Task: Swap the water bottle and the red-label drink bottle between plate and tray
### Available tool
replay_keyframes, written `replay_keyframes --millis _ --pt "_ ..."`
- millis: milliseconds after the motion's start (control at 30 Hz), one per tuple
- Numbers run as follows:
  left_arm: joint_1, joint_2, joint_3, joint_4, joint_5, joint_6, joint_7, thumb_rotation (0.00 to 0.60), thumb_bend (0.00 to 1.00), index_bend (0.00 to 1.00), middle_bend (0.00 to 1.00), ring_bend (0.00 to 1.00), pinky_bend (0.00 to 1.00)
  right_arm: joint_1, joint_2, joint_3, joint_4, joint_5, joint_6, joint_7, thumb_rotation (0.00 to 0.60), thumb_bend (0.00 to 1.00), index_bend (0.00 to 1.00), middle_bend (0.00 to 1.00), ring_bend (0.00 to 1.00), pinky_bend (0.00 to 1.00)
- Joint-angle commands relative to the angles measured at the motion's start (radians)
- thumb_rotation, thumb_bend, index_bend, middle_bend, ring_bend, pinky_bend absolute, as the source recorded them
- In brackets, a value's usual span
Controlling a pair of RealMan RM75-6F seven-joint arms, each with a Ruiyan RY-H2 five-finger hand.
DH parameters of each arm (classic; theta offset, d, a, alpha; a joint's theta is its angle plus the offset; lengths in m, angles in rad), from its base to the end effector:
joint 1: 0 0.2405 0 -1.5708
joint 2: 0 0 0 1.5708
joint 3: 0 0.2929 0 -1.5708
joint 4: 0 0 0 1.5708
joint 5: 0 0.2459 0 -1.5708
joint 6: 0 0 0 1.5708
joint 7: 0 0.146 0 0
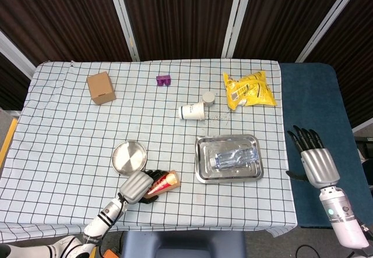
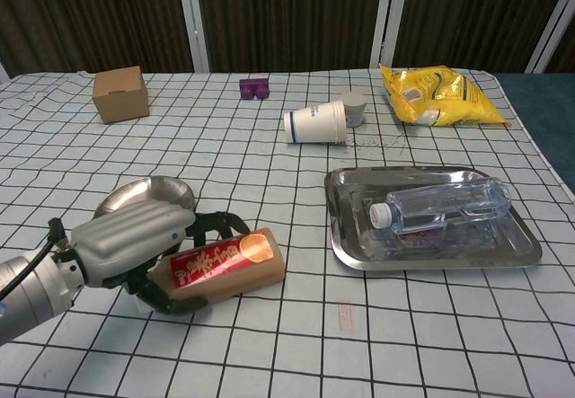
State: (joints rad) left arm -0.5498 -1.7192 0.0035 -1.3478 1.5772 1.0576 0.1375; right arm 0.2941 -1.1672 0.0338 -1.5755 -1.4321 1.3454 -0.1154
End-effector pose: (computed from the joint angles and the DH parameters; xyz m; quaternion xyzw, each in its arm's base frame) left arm -0.2005 0.2708 -0.1200 -0.7902 -0.3495 -0.4039 0.3005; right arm -0.3333 -0.2580 0.1110 0.6632 -0.3491 0.3614 0.5546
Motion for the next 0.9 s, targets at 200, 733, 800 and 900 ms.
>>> replay_keyframes --millis 200,733,800,900 --pt "-0.023 0.059 -0.018 -0.015 0.095 0.115 -0.121 0.6 0.52 0.54 0.72 0.81 0.84 -0.005 -0.004 0.008 0.001 0.008 -0.016 -0.012 0.6 0.21 0.0 0.0 0.0 0.0" --pt "-0.154 0.163 -0.013 0.308 0.14 0.041 -0.497 0.6 0.48 0.5 0.65 0.75 0.74 -0.003 -0.005 0.018 -0.05 0.018 -0.043 -0.076 0.6 0.21 0.0 0.0 0.0 0.0" --pt "-0.147 0.14 0.022 0.424 0.148 0.036 -0.569 0.6 0.48 0.49 0.61 0.72 0.7 0.001 0.001 0.01 -0.073 0.012 -0.058 -0.1 0.6 0.21 0.0 0.0 0.0 0.0" --pt "-0.145 0.11 0.052 0.522 0.164 0.052 -0.658 0.6 0.48 0.48 0.58 0.69 0.63 0.001 0.0 0.011 -0.09 0.017 -0.062 -0.125 0.6 0.21 0.0 0.0 0.0 0.0"
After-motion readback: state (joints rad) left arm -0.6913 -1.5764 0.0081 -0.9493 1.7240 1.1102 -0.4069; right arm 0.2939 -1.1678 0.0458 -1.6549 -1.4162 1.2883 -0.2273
